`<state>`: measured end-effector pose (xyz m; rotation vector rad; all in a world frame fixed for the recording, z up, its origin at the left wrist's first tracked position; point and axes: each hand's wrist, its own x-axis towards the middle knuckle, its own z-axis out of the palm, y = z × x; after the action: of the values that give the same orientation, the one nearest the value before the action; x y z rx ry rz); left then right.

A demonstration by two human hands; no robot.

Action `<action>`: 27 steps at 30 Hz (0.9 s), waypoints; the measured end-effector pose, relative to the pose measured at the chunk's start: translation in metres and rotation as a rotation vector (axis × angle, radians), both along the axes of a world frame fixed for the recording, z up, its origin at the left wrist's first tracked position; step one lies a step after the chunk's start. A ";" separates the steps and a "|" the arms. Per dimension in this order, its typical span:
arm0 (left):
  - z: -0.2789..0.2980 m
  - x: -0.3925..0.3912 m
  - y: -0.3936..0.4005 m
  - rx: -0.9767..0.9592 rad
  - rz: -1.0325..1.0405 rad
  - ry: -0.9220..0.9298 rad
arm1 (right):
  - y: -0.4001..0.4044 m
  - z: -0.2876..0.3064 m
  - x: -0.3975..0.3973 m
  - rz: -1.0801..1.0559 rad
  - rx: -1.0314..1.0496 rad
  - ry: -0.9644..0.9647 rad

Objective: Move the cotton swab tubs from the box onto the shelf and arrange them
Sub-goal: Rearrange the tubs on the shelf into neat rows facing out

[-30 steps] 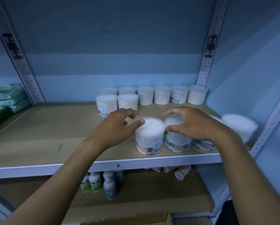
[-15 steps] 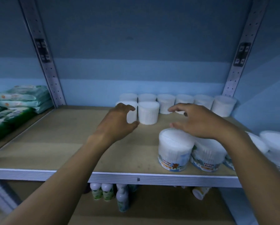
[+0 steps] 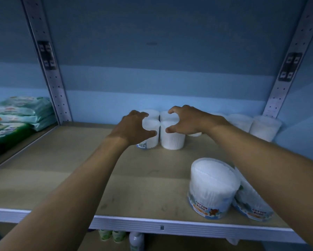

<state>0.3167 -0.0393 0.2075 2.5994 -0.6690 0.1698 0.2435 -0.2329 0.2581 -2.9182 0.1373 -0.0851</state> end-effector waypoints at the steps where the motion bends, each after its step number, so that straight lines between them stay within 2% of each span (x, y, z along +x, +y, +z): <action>1: -0.001 0.003 -0.003 0.001 -0.003 0.000 | 0.000 -0.002 0.006 -0.003 -0.006 0.011; 15: -0.017 0.027 -0.013 -0.071 0.014 0.053 | 0.000 -0.029 0.047 -0.024 -0.054 0.076; 27: 0.000 0.006 0.008 0.006 0.043 0.083 | 0.014 -0.028 0.028 0.005 -0.050 0.086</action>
<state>0.3228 -0.0314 0.2078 2.6117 -0.5859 0.0734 0.2713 -0.2191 0.2298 -2.9731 0.1443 0.0385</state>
